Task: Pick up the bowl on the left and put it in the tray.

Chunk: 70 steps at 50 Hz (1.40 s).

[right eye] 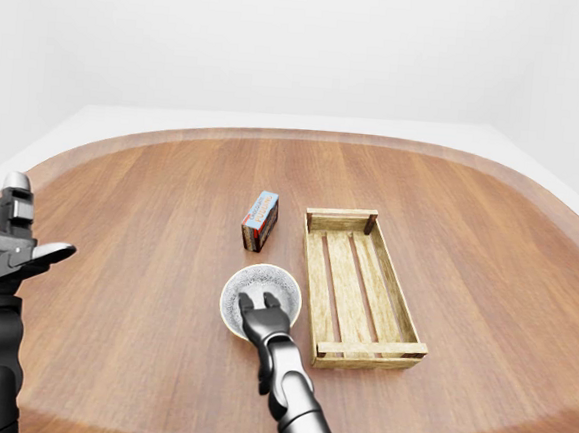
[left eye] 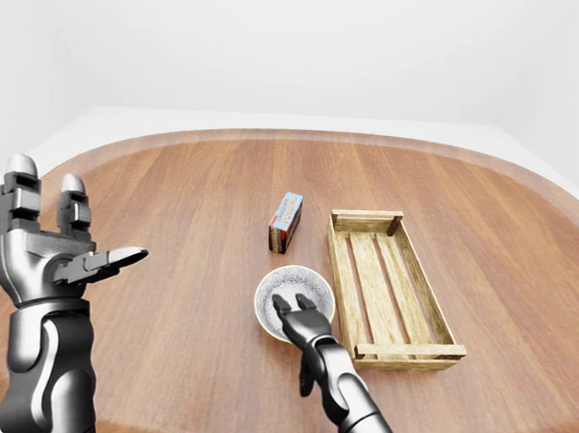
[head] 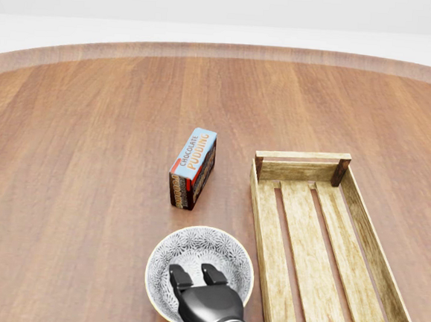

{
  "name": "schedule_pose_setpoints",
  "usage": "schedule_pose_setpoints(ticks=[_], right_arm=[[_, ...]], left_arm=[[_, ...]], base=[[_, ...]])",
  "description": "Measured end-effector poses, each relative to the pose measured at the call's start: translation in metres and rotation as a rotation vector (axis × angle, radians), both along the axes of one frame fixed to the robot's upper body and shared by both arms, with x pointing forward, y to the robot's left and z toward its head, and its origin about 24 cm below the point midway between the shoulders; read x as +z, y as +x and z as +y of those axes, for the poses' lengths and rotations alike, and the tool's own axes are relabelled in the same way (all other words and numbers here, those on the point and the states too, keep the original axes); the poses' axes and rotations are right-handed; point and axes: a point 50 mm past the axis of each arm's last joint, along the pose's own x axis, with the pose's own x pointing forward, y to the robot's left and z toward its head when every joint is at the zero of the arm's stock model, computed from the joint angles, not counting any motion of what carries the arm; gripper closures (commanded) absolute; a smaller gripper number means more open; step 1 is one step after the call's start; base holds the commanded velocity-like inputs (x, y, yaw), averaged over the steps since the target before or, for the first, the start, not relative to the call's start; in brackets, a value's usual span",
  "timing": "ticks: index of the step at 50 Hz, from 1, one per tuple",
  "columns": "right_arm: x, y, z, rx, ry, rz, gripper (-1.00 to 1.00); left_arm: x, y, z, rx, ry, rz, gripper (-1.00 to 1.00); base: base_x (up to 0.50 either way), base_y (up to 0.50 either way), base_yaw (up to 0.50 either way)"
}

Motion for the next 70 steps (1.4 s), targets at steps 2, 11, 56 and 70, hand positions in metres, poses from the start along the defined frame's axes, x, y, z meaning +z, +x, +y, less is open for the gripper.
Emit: schedule_pose_setpoints(ticks=[2,11,56,70], right_arm=[[-0.001,0.0,0.0,-0.002,0.004,0.002,-1.0],[-0.004,0.0,0.001,-0.01,0.012,-0.003,1.0],[0.044,-0.001,0.01,0.075,-0.007,-0.068,1.0],[0.098,0.009,0.002,0.069,-0.016,-0.159,1.0]], left_arm=[[0.0,0.0,0.0,0.0,0.0,0.0,-1.0],[0.0,0.0,0.0,0.001,0.0,0.002,-1.0],[0.0,0.0,0.0,0.001,0.001,0.002,-1.0],[0.0,0.001,0.001,0.003,-0.003,0.0,-1.0]], base=[[0.0,0.0,0.0],[0.0,0.0,0.0],[0.0,0.0,0.0],[0.0,0.0,0.0]])
